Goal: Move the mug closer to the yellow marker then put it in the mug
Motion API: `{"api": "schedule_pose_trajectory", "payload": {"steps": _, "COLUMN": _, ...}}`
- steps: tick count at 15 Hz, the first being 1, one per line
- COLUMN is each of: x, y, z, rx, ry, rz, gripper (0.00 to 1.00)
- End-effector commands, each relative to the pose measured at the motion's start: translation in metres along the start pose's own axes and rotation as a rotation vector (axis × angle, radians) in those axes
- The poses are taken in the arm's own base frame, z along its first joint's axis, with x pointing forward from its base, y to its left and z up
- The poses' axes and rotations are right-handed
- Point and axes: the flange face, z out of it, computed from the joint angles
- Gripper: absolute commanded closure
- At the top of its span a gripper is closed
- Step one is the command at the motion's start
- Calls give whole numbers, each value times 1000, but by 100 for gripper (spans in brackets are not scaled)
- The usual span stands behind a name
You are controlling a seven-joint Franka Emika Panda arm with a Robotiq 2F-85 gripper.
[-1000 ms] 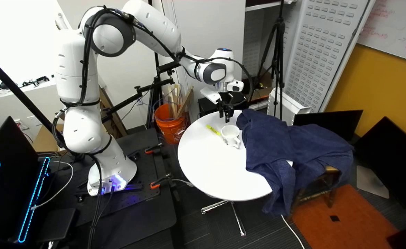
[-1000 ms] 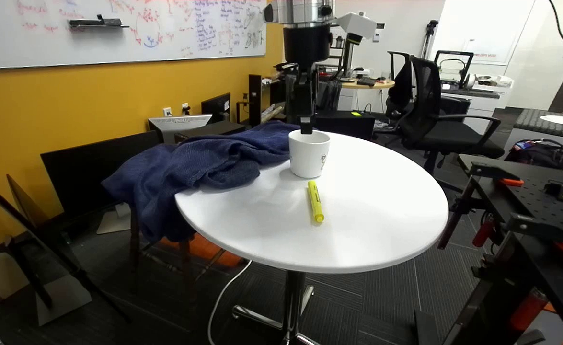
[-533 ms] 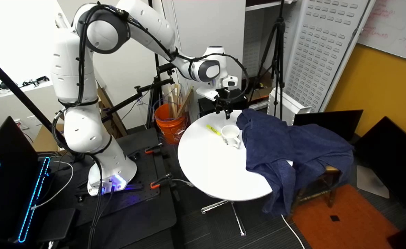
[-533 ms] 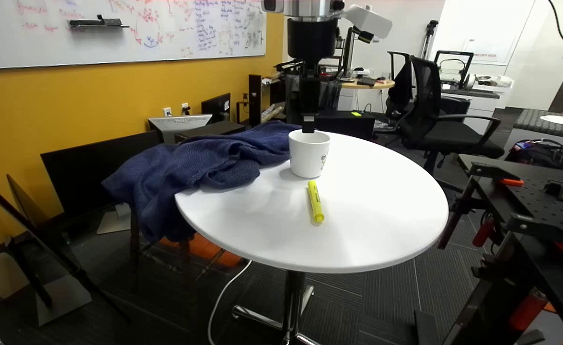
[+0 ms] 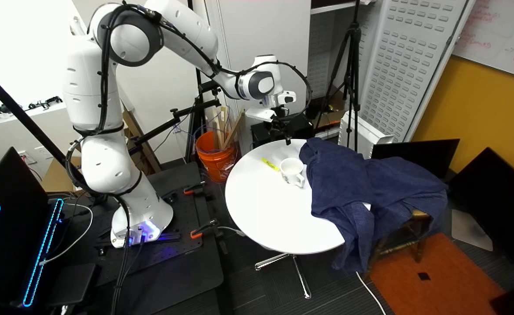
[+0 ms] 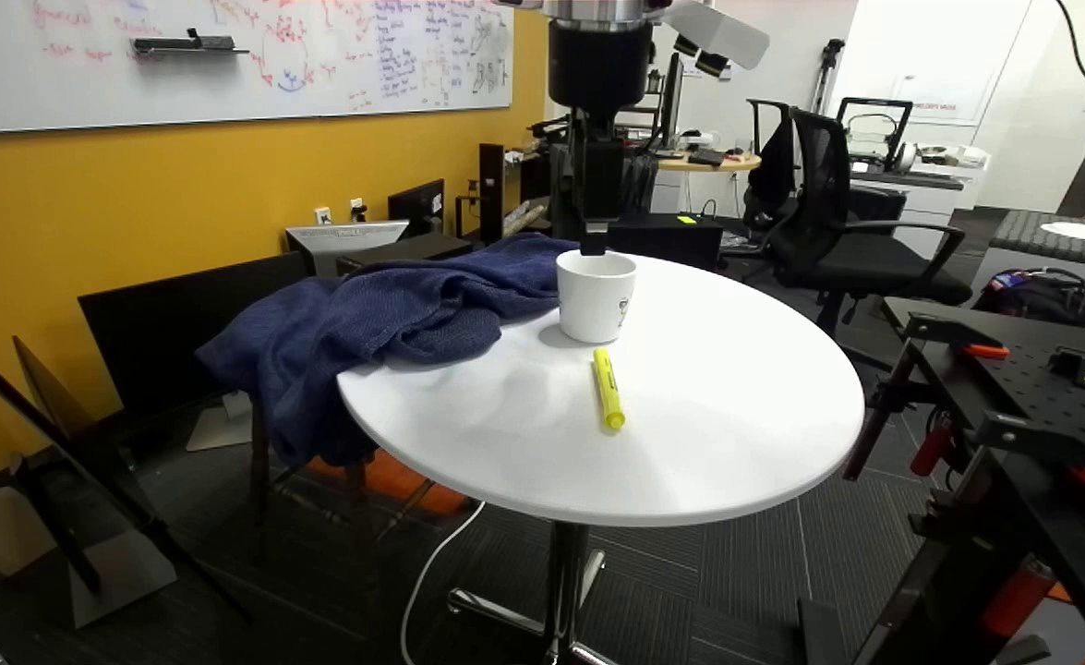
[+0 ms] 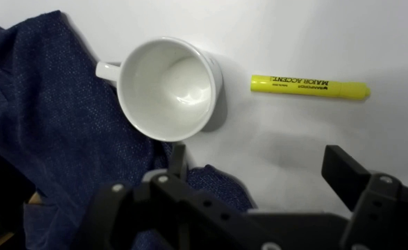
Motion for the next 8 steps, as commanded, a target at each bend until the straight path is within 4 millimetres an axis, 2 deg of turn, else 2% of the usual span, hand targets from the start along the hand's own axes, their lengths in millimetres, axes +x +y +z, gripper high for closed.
{"api": "schedule_pose_trajectory", "payload": {"steps": 1, "x": 1, "y": -10, "z": -8, "rx": -15, "ry": -5, "rz": -107, "gripper": 0}}
{"api": "schedule_pose_trajectory", "payload": {"steps": 8, "x": -1, "y": -28, "z": -7, "rx": 36, "ry": -71, "rz": -471, "gripper": 0}}
